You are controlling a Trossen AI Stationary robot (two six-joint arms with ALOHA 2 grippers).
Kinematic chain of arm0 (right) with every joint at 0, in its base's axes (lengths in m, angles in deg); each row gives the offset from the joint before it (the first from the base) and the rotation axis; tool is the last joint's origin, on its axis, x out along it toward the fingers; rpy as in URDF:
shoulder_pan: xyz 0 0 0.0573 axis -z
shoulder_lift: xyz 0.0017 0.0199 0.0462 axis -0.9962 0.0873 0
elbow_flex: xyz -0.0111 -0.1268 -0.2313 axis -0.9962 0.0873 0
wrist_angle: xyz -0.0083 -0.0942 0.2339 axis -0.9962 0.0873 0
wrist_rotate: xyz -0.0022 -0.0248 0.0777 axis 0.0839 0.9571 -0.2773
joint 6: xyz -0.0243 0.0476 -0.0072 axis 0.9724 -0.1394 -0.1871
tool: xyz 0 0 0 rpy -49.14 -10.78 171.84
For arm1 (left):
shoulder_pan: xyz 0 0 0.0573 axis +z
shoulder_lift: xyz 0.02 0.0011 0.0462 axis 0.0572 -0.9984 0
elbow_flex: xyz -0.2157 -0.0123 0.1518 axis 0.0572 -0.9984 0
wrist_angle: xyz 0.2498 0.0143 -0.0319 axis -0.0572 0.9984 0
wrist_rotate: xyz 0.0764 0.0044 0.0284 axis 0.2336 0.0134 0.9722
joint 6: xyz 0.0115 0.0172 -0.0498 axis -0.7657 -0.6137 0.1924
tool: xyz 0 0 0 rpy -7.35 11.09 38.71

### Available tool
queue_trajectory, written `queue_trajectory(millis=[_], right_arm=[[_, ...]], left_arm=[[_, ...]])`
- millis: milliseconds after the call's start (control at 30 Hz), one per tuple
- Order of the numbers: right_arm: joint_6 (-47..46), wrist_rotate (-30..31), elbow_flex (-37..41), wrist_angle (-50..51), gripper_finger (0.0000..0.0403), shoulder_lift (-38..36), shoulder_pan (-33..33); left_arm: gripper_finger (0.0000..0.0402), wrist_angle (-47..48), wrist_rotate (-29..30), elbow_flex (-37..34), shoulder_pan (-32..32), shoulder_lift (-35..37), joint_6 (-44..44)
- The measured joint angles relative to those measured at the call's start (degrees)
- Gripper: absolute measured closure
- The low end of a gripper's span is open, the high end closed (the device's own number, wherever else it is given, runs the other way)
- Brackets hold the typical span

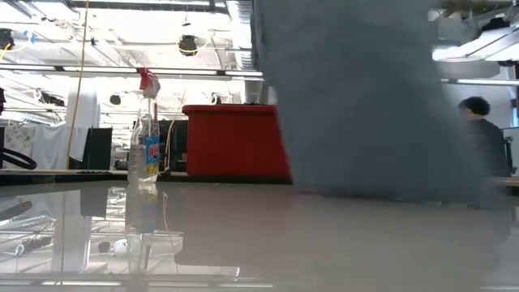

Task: Fold Laundry from Bin
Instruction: Fold the blue pants from the red laundry bin

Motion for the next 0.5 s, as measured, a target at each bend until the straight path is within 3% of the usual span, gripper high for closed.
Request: queue_trajectory(millis=[133,267,400,500], right_arm=[[9.8,-5.97,-3.53,9.42,0.0326,-0.14,0.92],[23.09,-13.14,-9.11,24.88,0.0267,-0.15,1.91],[40.55,-16.54,-15.85,45.79,0.0196,-0.83,2.82],[52.22,-15.35,-21.73,64.97,0.0159,-1.83,4.58]], left_arm=[[0.0399,4.03,1.52,5.12,-0.2,-0.13,4.45],[0.04,5.85,3.15,8.23,-0.24,-0.03,4.77],[0.0401,6.95,4.27,10.39,-0.39,0.48,4.48],[0.0401,10.11,4.39,11.64,-0.42,1.76,4.08]])
